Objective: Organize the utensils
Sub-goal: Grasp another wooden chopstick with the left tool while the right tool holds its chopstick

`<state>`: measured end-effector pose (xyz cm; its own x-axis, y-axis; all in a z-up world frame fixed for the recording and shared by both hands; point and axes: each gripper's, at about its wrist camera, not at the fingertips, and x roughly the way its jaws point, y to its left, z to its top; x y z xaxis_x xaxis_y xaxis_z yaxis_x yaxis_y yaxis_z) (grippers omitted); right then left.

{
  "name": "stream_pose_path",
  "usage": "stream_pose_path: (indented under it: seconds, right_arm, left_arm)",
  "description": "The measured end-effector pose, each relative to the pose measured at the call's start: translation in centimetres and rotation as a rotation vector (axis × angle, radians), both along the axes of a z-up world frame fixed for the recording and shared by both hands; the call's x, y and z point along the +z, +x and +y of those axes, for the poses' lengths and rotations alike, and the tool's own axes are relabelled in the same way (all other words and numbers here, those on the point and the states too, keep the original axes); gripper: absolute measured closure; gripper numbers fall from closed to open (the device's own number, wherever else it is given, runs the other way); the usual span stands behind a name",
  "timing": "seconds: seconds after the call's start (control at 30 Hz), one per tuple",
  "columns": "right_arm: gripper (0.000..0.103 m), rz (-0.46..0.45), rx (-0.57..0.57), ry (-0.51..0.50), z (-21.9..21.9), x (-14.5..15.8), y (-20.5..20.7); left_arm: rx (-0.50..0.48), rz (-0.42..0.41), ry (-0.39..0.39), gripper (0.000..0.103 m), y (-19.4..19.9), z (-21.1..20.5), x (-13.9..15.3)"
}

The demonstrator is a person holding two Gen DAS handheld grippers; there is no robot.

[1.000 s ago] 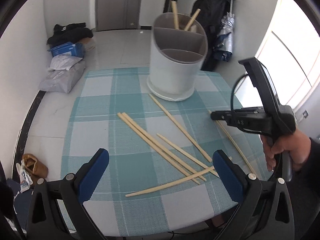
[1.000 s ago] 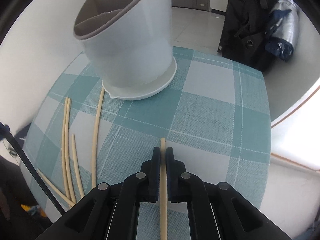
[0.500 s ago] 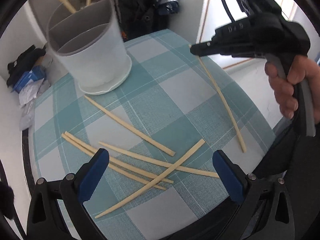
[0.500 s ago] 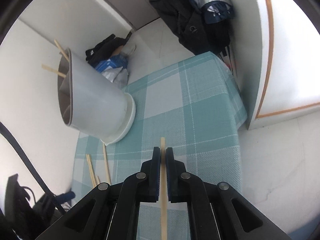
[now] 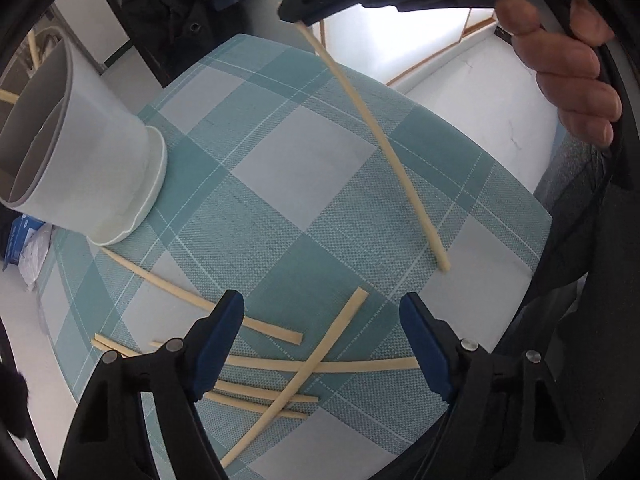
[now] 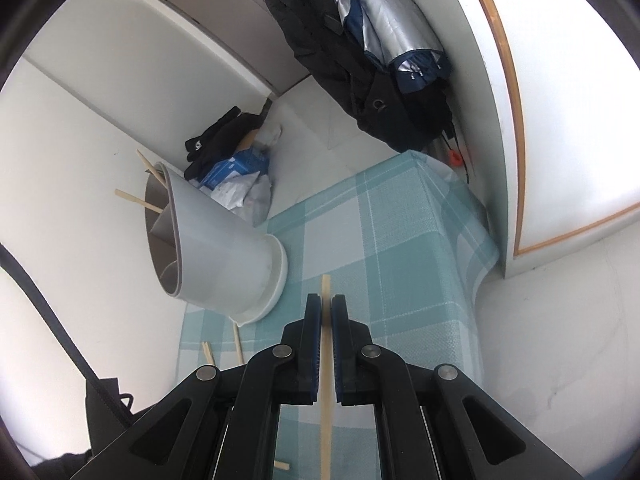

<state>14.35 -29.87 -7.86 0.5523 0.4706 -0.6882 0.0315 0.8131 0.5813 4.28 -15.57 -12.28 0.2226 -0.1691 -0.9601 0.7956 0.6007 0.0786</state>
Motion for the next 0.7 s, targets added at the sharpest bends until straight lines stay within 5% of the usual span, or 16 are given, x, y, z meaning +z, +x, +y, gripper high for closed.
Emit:
stream_pose_path:
  seconds: [0.17,0.47,0.7]
  right_arm:
    - [0.098,-0.005,-0.006,0.011,-0.2,0.2,0.0]
    - [0.098,0.004,-0.022,0.011,-0.8,0.2,-0.1]
    - [0.098,0.003,-0.007,-0.005,-0.2,0.1,-0.1]
  left_arm:
    - [-0.074,-0.035,0.041,0.036,-0.6,-1.3,-0.5]
    - [-0.026,0.086,-0.038,0.078,0.1,0.1,-0.5]
    - [-0.035,0.12,-0.051,0.079,-1.0,0.0,-1.0]
